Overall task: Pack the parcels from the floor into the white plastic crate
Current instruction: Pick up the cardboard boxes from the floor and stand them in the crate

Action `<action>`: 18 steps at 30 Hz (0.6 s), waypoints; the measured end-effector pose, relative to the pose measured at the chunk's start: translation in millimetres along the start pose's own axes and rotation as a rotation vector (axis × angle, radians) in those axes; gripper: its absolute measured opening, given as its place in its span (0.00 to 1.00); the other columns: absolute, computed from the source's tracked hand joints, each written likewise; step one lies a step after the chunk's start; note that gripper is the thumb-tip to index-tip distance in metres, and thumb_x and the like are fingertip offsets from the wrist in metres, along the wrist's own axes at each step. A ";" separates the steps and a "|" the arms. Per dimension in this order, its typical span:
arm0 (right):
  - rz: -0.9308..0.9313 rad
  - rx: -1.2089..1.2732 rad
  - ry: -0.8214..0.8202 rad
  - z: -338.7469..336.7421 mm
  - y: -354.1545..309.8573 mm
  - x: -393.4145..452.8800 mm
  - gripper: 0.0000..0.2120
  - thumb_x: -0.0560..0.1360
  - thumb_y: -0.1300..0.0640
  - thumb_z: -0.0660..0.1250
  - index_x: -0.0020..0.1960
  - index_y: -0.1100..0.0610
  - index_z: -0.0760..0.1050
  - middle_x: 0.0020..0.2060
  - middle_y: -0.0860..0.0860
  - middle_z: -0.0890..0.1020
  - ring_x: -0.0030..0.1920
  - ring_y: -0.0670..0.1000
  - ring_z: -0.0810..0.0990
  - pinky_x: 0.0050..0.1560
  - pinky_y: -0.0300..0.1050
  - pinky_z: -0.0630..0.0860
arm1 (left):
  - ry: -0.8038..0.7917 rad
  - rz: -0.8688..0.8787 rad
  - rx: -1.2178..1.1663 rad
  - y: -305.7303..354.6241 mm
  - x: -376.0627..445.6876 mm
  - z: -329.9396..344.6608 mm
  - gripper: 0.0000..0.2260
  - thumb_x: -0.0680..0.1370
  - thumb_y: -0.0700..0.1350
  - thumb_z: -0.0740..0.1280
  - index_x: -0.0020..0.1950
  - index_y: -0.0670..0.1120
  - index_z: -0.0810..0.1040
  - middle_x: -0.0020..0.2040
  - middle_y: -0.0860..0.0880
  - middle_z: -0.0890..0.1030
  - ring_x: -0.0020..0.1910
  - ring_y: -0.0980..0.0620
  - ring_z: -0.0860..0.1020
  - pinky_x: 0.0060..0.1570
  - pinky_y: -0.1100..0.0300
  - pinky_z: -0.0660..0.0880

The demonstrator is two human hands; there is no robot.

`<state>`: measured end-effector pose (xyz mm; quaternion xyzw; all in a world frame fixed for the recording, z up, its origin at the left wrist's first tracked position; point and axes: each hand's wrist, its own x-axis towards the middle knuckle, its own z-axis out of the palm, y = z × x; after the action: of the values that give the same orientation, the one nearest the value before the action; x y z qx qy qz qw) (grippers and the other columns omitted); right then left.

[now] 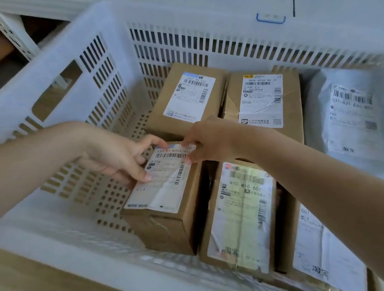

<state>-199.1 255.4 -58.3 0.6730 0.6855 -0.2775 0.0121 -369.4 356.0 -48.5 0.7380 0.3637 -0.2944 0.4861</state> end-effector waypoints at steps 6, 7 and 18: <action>0.008 0.101 0.078 6.8 2.8 -8.2 0.20 0.73 0.49 0.67 0.64 0.51 0.73 0.51 0.49 0.78 0.51 0.50 0.72 0.52 0.45 0.71 | -0.041 -0.025 -0.101 5.5 13.4 -8.9 0.30 0.73 0.31 0.66 0.67 0.55 0.60 0.58 0.46 0.80 0.54 0.49 0.81 0.50 0.54 0.80; -0.021 0.112 0.085 7.8 2.5 -11.1 0.19 0.73 0.51 0.67 0.64 0.51 0.73 0.53 0.49 0.79 0.51 0.48 0.72 0.53 0.44 0.71 | -0.080 -0.029 -0.168 1.1 16.5 -11.1 0.29 0.73 0.31 0.67 0.64 0.57 0.61 0.54 0.50 0.83 0.51 0.53 0.82 0.45 0.58 0.80; -0.021 -0.461 -0.440 31.1 -21.1 17.5 0.08 0.78 0.63 0.54 0.55 0.58 0.69 0.33 0.49 0.67 0.32 0.47 0.66 0.41 0.43 0.69 | -0.185 -0.241 0.111 -11.3 82.2 28.7 0.41 0.77 0.33 0.64 0.75 0.55 0.37 0.76 0.48 0.57 0.66 0.51 0.68 0.47 0.66 0.75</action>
<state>-231.5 260.3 -83.7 0.5692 0.7182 -0.2538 0.3094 -334.9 352.8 -129.1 0.6846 0.3866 -0.4369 0.4370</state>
